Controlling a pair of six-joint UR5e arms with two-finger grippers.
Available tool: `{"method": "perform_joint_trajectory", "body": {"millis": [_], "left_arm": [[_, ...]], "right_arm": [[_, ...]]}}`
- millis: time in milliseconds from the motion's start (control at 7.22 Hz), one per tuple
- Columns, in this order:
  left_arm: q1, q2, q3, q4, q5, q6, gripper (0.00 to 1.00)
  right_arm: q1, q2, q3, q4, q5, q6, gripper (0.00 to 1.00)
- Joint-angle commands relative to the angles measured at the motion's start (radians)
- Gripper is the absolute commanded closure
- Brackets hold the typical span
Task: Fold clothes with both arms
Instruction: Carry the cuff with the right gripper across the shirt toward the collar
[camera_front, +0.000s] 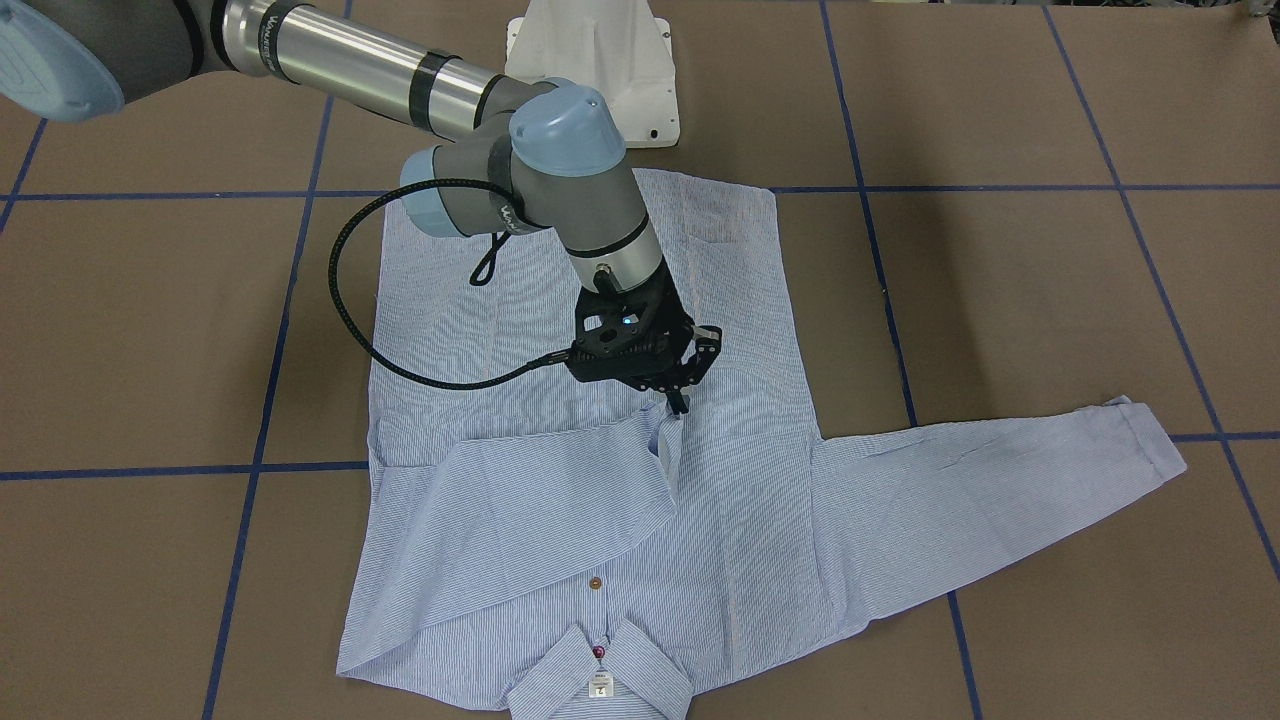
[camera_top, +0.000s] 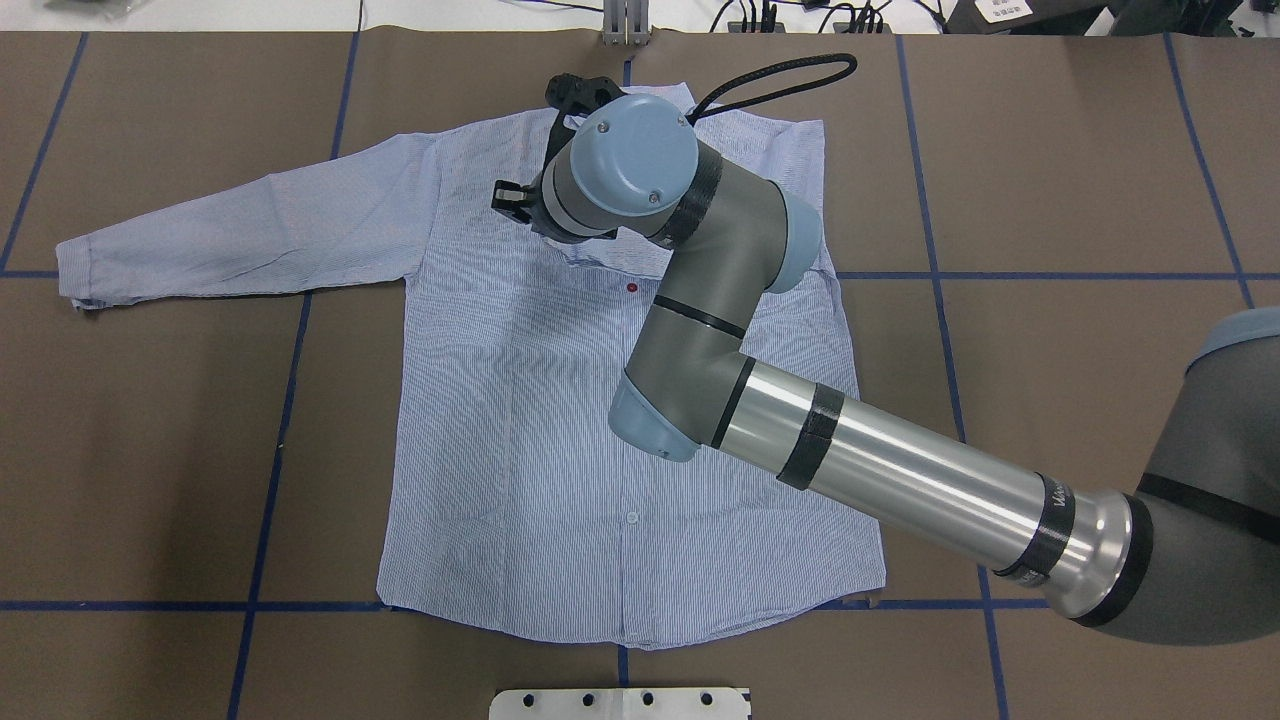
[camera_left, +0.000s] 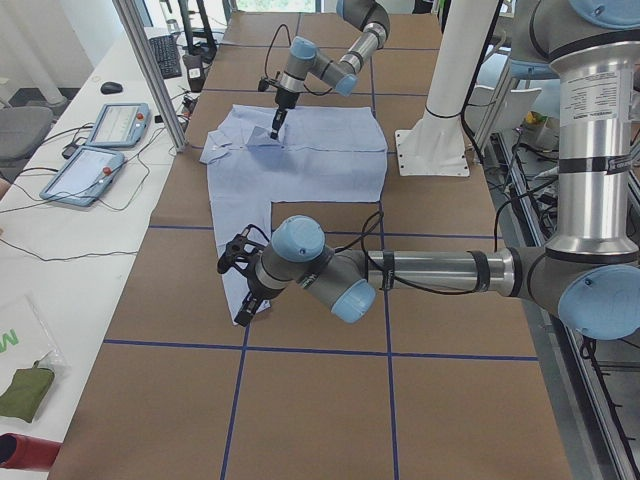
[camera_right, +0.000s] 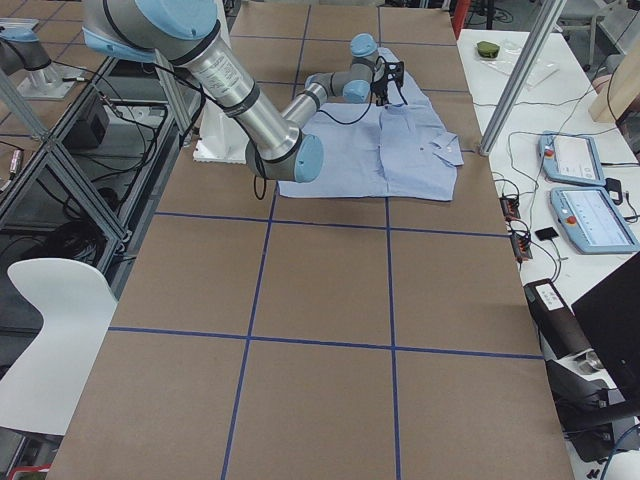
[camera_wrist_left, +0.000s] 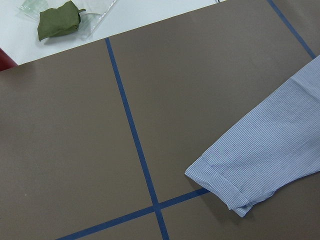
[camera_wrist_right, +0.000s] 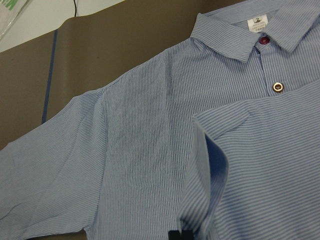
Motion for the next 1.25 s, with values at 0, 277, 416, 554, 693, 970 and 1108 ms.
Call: {"method": "perform_joint_trajectory", "body": {"millis": [0,277,416,554,693,970,1108], "left_arm": [[0.0,0.0,-0.001,0.0,-0.011,0.0,0.0],[0.0,0.0,0.001,-0.002,-0.028,0.0,0.0],[0.0,0.0,0.001,-0.002,-0.028,0.0,0.0],[0.0,0.0,-0.001,-0.002,-0.028,0.0,0.0],[0.0,0.0,-0.001,-0.002,-0.03,0.002,0.0],[-0.001,0.003,-0.002,-0.003,-0.083,0.0,0.0],[0.0,0.002,-0.004,-0.003,-0.088,-0.001,0.0]], "right_arm": [[-0.001,0.033,-0.033,0.0,-0.02,0.001,1.0],[-0.001,0.041,-0.052,0.002,-0.026,0.001,1.0],[-0.001,0.053,-0.073,0.002,-0.042,0.002,0.98],[-0.001,0.085,-0.116,0.002,-0.046,0.032,0.59],[-0.001,0.109,-0.147,0.002,-0.048,0.051,0.26],[-0.006,0.13,-0.155,0.002,-0.049,0.095,0.01],[-0.004,0.131,-0.15,0.0,-0.049,0.129,0.01]]}}
